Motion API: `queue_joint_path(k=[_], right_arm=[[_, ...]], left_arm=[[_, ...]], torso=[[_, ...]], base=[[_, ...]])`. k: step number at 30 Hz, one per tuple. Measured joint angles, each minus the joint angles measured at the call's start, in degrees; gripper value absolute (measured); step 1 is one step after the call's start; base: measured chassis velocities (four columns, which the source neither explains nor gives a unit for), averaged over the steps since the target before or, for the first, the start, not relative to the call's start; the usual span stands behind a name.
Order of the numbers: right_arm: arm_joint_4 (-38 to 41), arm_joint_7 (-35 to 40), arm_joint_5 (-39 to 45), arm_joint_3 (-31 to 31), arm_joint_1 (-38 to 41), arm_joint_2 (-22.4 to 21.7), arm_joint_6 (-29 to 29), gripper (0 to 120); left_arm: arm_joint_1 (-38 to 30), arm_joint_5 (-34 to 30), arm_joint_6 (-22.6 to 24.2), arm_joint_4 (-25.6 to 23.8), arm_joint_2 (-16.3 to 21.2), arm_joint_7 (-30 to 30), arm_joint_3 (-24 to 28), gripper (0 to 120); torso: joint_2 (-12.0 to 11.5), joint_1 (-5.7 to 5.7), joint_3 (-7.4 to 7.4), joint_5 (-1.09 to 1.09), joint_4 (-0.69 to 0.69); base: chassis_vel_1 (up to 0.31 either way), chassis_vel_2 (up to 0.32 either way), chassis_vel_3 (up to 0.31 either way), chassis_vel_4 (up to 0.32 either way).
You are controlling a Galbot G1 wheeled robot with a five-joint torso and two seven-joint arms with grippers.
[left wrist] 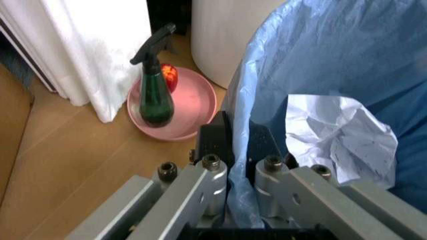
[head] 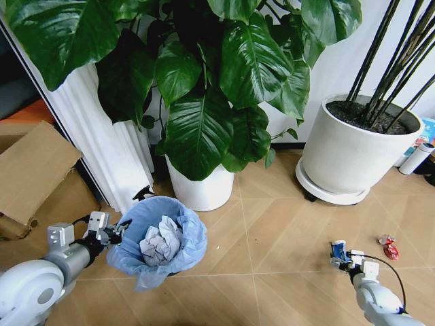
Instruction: Pick up the trash bin and place the garbage on the floor into it.
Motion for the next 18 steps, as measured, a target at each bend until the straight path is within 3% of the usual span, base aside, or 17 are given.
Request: queue_joint_path(k=[10,17,18], right_arm=[[-2.1,-0.4,1.3,-2.2,1.8,-0.2,-0.4,47],[-1.8,-0.4,2.2,-2.6,1.8,-0.3,-0.7,26],[-1.5,-0.4,2.4,-2.7,1.7,-0.4,-0.8,18]], left_arm=[[-0.6,-0.2,0.1,1.0,0.0,-0.1,0.2,0],[-1.0,-0.4,0.1,1.5,0.0,0.0,0.4,0],[-1.1,-0.4,0.0,1.6,0.0,0.1,0.6,0]], torso=[[0.0,0.0,0.0,0.02,-0.02],[0.0,0.0,0.0,0.01,-0.01],[0.0,0.0,0.0,0.01,-0.01]], base=[[0.0,0.0,0.0,0.0],[0.0,0.0,0.0,0.0],[0.0,0.0,0.0,0.0]])
